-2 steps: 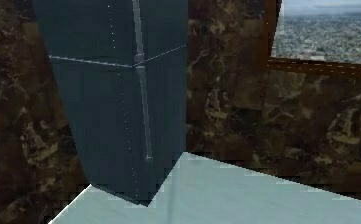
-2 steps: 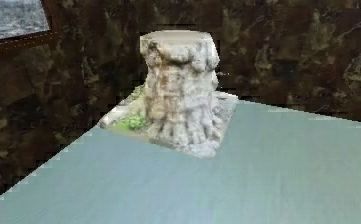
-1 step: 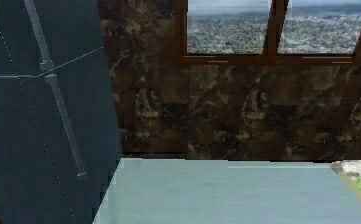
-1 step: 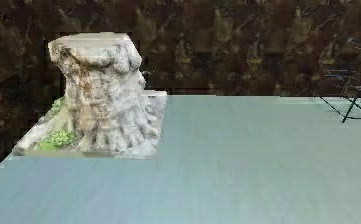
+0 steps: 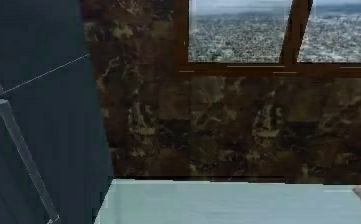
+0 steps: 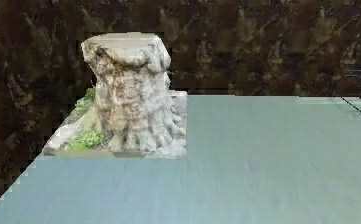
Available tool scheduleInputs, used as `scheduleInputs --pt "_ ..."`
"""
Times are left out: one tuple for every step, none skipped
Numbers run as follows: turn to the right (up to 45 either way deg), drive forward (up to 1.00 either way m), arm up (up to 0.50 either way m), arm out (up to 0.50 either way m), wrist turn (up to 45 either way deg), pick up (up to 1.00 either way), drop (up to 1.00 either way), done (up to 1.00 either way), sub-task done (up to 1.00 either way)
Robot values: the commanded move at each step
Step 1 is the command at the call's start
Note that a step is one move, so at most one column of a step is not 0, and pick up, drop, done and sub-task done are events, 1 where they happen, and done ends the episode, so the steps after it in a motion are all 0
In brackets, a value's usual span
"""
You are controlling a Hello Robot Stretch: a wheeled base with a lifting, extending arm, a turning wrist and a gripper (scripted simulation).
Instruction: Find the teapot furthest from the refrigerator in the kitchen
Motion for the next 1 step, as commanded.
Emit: scheduleInputs --pt "45.0 0.0 0.0 0.0 0.0 0.0 0.0 0.0 0.0"
